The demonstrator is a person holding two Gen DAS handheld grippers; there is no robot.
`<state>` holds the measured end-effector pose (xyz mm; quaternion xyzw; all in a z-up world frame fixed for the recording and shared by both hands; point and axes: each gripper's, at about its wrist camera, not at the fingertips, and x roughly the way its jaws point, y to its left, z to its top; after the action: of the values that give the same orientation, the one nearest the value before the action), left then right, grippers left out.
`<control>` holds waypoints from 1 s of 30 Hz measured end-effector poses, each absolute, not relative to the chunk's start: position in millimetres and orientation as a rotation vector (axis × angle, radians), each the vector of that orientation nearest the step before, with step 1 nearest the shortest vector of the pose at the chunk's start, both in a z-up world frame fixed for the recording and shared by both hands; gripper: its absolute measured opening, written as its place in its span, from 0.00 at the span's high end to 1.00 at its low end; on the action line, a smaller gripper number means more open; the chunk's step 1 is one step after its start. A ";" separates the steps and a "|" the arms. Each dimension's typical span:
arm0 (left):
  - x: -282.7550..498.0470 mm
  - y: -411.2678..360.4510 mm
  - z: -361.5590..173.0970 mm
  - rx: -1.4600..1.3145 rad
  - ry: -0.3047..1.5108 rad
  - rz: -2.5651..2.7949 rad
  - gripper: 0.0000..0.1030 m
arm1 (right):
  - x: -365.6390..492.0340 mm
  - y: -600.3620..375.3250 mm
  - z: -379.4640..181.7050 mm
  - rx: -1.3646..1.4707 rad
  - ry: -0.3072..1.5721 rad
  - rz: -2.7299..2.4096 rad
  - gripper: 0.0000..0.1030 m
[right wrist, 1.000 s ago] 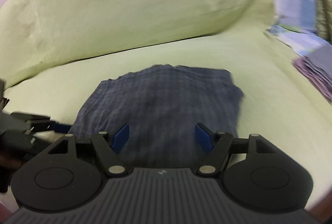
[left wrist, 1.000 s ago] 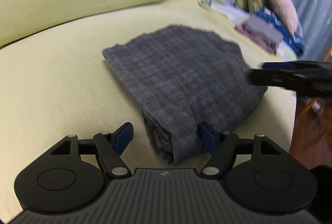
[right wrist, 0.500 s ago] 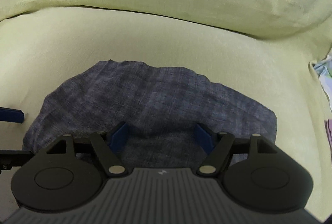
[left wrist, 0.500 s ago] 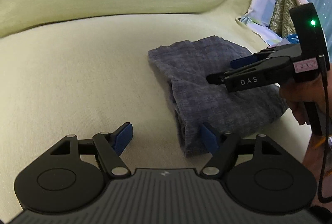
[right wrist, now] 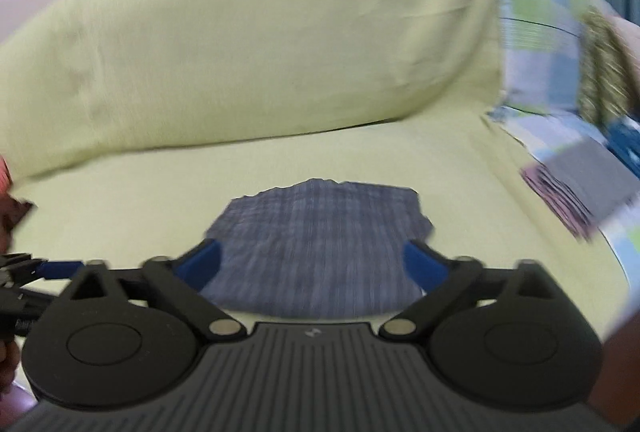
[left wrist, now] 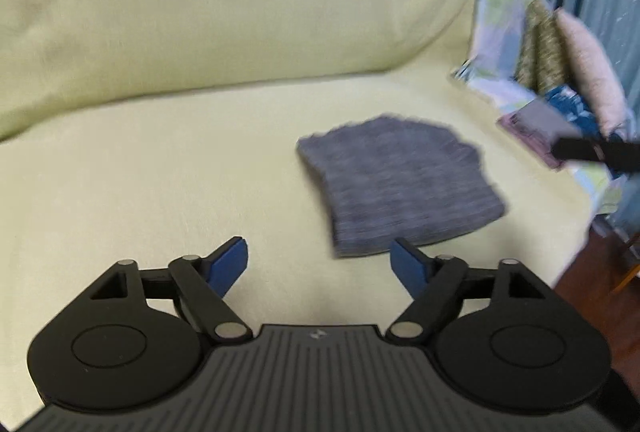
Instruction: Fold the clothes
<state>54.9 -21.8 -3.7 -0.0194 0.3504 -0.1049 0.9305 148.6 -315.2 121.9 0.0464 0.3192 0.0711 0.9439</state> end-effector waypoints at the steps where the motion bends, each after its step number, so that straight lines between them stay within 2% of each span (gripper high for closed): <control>1: 44.0 -24.6 5.3 -0.036 0.708 -0.207 0.05 | 132.6 -318.0 124.7 0.111 0.660 0.142 0.01; 2: 30.6 -28.2 12.8 -0.039 0.689 -0.193 0.00 | 117.5 -321.7 126.2 0.125 0.673 0.146 0.01; 13: -39.8 -68.6 22.0 -0.012 0.714 -0.127 0.00 | 25.6 -339.2 140.3 0.045 0.671 0.182 0.01; 30: -40.7 -78.6 8.0 -0.060 0.722 -0.072 0.00 | 35.0 -356.8 134.6 0.079 0.680 0.139 0.01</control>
<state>-40.7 -78.6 8.0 -0.0295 0.3531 -0.0351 0.9345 35.0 -356.8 134.6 0.0385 0.3331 0.0682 0.9396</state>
